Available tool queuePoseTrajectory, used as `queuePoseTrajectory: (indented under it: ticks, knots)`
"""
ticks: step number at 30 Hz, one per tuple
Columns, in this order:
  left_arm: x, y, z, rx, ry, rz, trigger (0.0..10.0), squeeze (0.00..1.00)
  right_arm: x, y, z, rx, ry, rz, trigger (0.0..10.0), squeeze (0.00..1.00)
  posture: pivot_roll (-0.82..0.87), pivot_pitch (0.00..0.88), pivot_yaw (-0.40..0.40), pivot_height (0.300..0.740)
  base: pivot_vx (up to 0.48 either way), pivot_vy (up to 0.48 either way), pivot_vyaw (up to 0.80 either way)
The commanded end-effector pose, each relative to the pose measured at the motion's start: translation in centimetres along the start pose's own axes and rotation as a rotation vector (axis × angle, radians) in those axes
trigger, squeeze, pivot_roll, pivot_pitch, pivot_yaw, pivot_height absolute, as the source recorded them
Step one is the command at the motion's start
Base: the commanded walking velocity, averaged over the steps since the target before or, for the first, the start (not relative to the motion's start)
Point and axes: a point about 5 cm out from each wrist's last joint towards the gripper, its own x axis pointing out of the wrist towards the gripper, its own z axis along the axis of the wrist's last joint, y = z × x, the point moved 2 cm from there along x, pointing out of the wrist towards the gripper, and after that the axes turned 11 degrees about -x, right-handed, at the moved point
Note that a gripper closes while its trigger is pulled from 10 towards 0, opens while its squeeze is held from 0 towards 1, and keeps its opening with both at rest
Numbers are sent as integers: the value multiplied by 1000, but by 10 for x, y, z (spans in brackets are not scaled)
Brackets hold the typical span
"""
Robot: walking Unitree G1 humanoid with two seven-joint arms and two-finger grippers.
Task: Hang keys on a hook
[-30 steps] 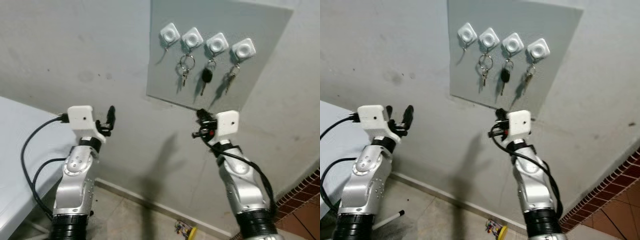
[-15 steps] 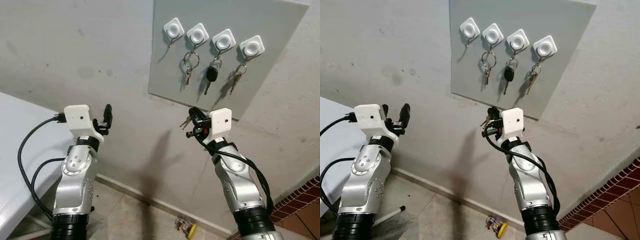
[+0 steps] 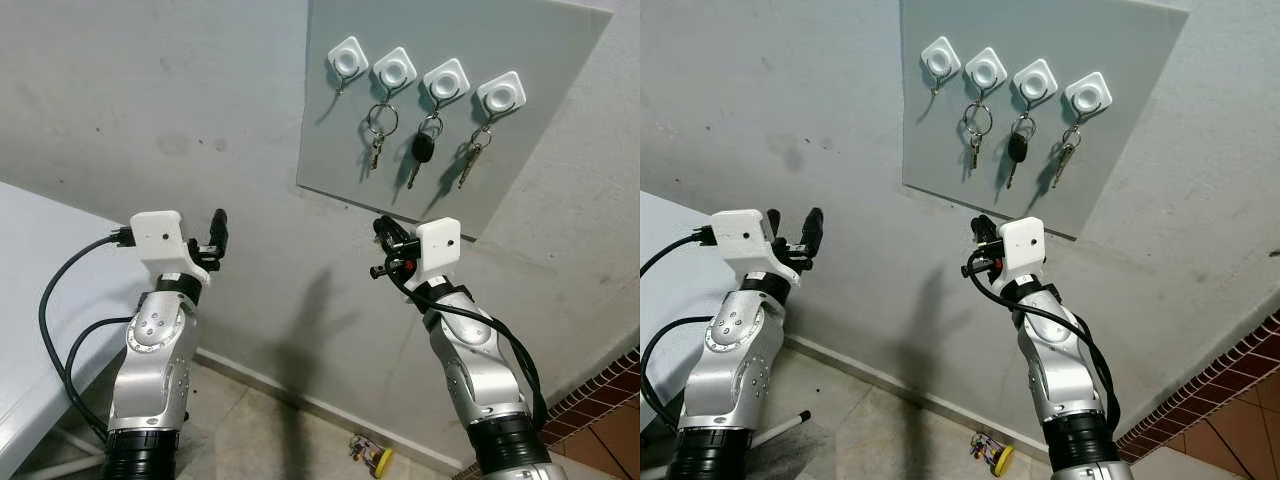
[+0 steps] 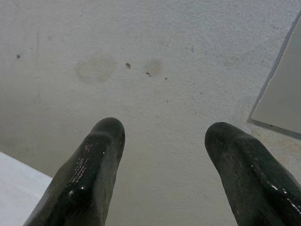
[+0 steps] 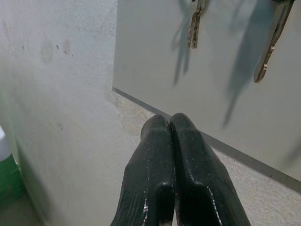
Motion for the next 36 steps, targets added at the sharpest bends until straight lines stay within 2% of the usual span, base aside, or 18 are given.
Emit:
queuePoseTrajectory:
  ticks: [1,5,20,30,36]
  knots:
    - [0,-6,2,13,1,-31,10000,0,2,-3,6,-13,-16,2,10000,0,-106,0,-88,740,0,0,0]
    - [0,-4,1,-18,11,-20,10000,0,2,-4,7,-12,-17,1,10000,0,-106,0,-88,740,0,0,0]
    - [1,-1,2,-43,15,-10,10000,0,2,-4,5,-12,-10,3,10000,0,-106,0,-89,740,0,0,0]
    - [1,0,1,-45,20,-5,10000,0,2,-4,5,-21,-7,-5,10000,0,-107,0,-89,740,0,388,0]
    - [1,0,1,-46,22,-5,10000,0,1,-5,4,-10,-2,-2,10000,0,-107,0,-90,740,0,0,0]
